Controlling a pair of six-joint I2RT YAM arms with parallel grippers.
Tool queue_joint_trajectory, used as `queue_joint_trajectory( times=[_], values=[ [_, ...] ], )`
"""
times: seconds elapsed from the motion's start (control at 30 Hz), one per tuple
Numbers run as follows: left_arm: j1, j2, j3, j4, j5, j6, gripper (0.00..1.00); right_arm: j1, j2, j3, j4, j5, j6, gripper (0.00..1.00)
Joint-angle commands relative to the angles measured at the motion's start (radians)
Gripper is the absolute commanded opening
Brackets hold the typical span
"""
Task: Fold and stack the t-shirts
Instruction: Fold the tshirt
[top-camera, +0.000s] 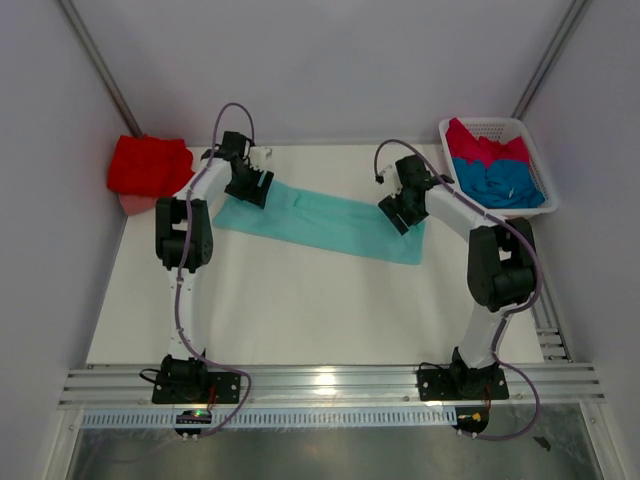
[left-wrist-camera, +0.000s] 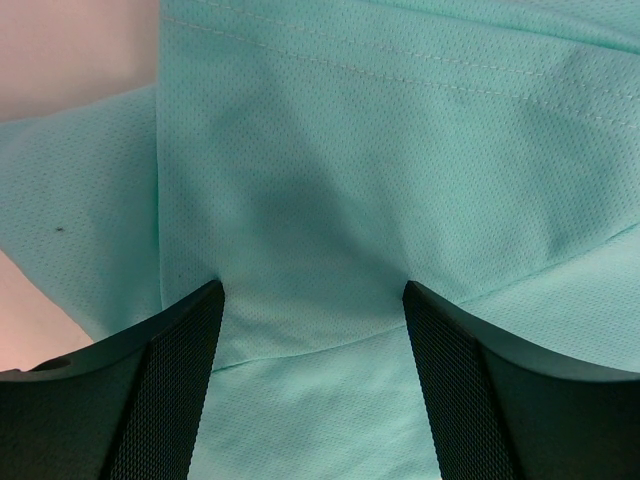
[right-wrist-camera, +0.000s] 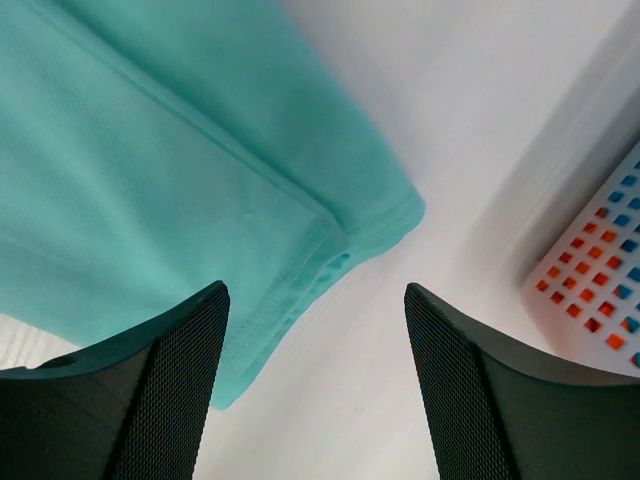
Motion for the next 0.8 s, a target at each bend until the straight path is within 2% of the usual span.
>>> queue_joint_trajectory(
  times=[0.0,0.3,0.77],
  values=[
    [0.008,-0.025,-0.023,-0.033,-0.006,0.003,0.75,-0.003,0.030,0.089,0.021,-0.032,0.011,0.75],
    [0.008,-0.037,-0.024,-0.039,-0.001,0.004,0.75,-0.003,0.176,0.156,0.025,0.019,-0.001,0.75],
    [0.008,0.000,0.011,-0.047,0.009,-0.004,0.75,-0.030,0.173,0.048,0.056,0.079,-0.022,0.75]
  ],
)
